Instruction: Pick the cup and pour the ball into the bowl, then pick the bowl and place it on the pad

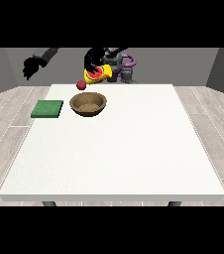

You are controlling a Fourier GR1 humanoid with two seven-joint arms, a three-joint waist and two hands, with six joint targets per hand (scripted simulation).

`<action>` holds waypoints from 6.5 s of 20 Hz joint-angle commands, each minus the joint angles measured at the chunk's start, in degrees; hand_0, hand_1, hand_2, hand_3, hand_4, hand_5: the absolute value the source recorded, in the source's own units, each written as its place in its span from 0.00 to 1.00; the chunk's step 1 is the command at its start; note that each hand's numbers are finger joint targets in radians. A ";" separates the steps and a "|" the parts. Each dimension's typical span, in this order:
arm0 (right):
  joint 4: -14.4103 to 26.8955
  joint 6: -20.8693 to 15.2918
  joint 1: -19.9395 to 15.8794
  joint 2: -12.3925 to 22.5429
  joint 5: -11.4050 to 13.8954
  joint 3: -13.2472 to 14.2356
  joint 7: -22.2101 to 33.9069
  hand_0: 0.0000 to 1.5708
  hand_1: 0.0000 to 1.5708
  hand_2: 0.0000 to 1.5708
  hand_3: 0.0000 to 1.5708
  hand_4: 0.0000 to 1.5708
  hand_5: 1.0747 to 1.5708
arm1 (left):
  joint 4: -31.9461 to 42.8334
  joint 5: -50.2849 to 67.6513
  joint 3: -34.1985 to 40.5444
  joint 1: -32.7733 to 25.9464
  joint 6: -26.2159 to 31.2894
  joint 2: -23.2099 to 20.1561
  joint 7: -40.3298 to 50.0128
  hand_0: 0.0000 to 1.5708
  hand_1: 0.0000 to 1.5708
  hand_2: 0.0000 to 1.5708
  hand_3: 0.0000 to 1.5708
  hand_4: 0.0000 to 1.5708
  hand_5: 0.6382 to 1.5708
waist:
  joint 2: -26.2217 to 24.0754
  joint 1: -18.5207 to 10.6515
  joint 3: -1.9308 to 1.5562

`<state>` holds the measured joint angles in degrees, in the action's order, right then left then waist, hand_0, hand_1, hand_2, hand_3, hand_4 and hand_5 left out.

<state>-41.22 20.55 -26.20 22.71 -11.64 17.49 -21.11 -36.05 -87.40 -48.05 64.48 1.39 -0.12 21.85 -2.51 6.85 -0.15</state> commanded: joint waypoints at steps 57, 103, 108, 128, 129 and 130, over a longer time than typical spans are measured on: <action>6.89 -20.63 -1.19 -18.04 -4.75 1.19 3.11 0.13 0.13 0.00 0.00 0.28 0.96 | -37.46 77.23 42.71 -39.39 -11.91 -3.60 -32.06 0.00 0.00 0.00 0.00 0.00 0.12 | 16.78 -13.79 0.13; 20.14 3.10 -11.63 21.20 -16.07 15.35 15.22 1.00 1.00 1.00 0.00 0.54 1.00 | -47.93 70.45 40.78 -41.53 -20.51 -0.98 -37.74 0.00 0.00 0.00 0.00 0.00 0.07 | 33.20 -10.70 -0.02; 22.65 3.07 -13.32 22.20 -15.92 15.81 13.35 1.00 1.00 1.00 0.00 0.38 0.98 | -56.75 70.39 40.35 -43.18 -18.70 -2.77 -32.82 0.00 0.00 0.00 0.00 0.00 0.06 | 35.37 -10.36 -0.03; 22.32 2.11 -11.53 20.46 -10.71 9.19 16.66 1.00 1.00 1.00 0.78 0.27 0.92 | -51.46 69.10 34.38 -49.49 -23.54 0.06 -31.64 0.00 0.00 0.00 0.00 0.00 0.05 | 25.02 -7.21 0.11; 21.76 1.42 -11.51 22.47 -10.70 8.78 21.48 1.00 1.00 1.00 0.78 0.00 0.91 | -47.61 71.35 35.83 -49.07 -20.73 0.07 -29.27 0.00 0.00 0.00 0.00 0.00 0.05 | 18.80 -6.65 0.19; 19.80 -1.36 -12.88 24.63 -10.01 8.77 20.22 0.92 0.92 0.75 0.42 0.00 0.83 | -46.06 71.42 35.97 -50.10 -22.06 0.08 -31.58 0.00 0.00 0.00 0.00 0.00 0.05 | 18.35 -7.71 0.25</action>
<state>-19.68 22.47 -37.95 45.02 -22.11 26.57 -3.10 -86.90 -16.82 -10.78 15.93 -18.70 -0.62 -8.74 20.68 -1.13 -0.03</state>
